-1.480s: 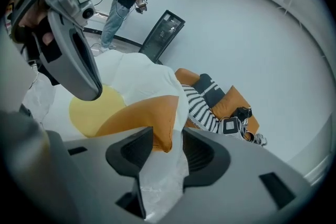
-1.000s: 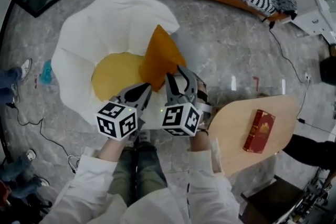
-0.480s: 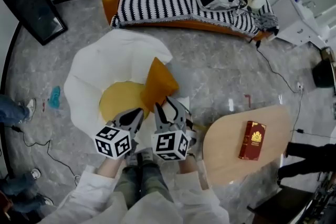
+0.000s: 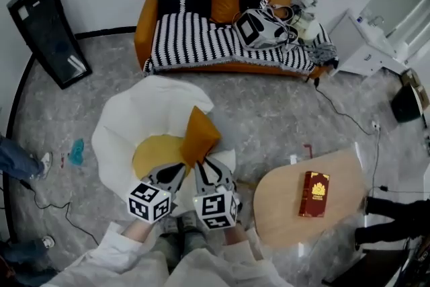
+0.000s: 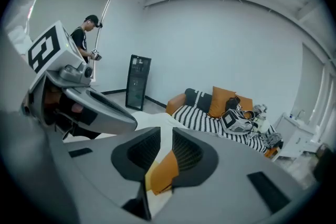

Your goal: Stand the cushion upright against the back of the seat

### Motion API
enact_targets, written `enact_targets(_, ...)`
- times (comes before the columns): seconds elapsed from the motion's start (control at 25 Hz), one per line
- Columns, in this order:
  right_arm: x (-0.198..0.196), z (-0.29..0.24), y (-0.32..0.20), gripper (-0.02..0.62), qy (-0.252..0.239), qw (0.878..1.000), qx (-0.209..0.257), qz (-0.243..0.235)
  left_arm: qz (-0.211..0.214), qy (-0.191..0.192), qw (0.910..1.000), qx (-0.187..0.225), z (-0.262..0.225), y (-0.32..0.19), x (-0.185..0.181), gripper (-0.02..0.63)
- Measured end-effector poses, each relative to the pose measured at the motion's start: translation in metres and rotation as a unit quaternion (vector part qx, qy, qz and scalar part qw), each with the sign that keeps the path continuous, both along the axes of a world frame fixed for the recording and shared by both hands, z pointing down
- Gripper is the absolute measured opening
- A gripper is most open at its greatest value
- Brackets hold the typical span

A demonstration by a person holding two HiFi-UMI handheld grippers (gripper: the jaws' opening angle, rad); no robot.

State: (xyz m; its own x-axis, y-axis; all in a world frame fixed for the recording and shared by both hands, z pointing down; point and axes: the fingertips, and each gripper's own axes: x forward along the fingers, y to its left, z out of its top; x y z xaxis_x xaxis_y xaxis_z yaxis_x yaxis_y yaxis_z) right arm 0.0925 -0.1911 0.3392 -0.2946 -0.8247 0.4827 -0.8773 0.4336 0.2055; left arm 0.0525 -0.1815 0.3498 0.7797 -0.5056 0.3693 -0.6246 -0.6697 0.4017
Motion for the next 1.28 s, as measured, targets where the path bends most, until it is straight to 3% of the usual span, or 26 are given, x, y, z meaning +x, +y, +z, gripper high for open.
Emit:
enact_targets(0.32,-0.013,-0.07,0.027,0.037,-0.119,0.993,0.02,0.004,0.003,0.006,0.9998,0.016,-0.048,0.026,-0.006,0.009)
enact_targets(0.8,-0.028,-0.091,0.049,0.012,-0.15,0.988,0.025,-0.007,-0.038,0.024,0.9981,0.041,-0.094,0.027,-0.029,0.008)
enact_targets(0.96,-0.034,-0.099,0.051,0.012,-0.172,0.984,0.038,-0.006,-0.039,0.031,0.9979,0.042,-0.099,0.032,-0.028,0.008)
enact_targets(1.28,-0.043,-0.109,0.05,0.011,-0.17,0.984,0.042,-0.016,-0.036,0.017,0.9965,0.074,-0.115,0.029,-0.029,0.008)
